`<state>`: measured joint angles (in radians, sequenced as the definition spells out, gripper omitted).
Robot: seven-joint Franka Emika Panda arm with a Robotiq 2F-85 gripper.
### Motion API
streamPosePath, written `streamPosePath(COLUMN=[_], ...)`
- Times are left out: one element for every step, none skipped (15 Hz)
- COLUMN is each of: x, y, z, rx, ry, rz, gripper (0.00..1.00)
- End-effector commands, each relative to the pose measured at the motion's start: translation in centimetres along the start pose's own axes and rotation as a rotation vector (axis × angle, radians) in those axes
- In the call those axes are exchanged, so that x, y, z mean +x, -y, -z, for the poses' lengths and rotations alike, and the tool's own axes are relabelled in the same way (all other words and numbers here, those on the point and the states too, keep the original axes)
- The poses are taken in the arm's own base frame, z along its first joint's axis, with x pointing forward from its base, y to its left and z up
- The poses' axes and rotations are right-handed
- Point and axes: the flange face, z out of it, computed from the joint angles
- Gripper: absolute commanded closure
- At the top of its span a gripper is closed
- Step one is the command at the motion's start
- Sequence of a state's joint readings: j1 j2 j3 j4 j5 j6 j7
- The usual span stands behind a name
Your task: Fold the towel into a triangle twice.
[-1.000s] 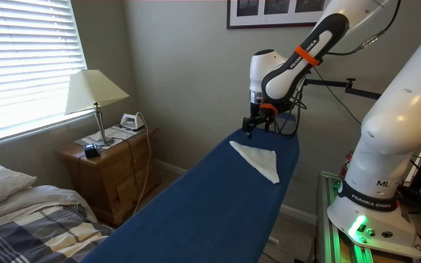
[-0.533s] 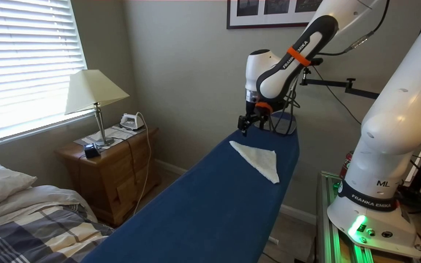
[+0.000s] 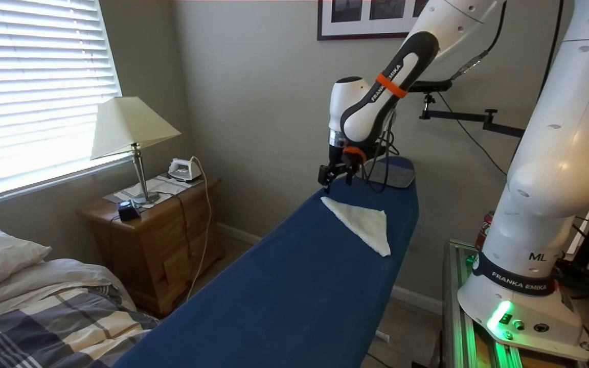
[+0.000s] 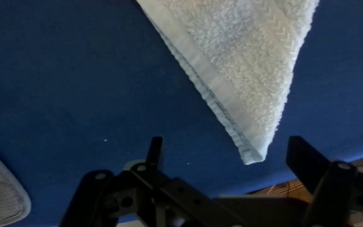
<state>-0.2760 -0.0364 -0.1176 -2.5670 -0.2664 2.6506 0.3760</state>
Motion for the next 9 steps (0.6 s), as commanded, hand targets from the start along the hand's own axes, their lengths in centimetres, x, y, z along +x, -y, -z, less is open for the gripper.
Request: streamPosePath(x=[1.7,2.0,2.3,2.5,2.7,2.9,3.2,3.4,3.5], y=[1.4,1.7,2.0,2.2,2.4,2.5,2.6,2.7,2.8], z=[-1.2,-1.4,-1.6,-1.8,-1.9,-2.2,-2.4,-2.6,-2.8], rx=[0.042,0.048,0.053,0.057,0.059,0.061,0.061,0.061,0.063], ry=[0.007,0.006,0.009,0.012,0.014,0.018,0.018,0.02,0.023], rz=[0.032,0.036,0.041,0.045,0.047,0.049,0.052,0.054,0.057], gripper=[0.0,0.0,0.03,0.08,0.08,0.13,0.12,0.27,0.37])
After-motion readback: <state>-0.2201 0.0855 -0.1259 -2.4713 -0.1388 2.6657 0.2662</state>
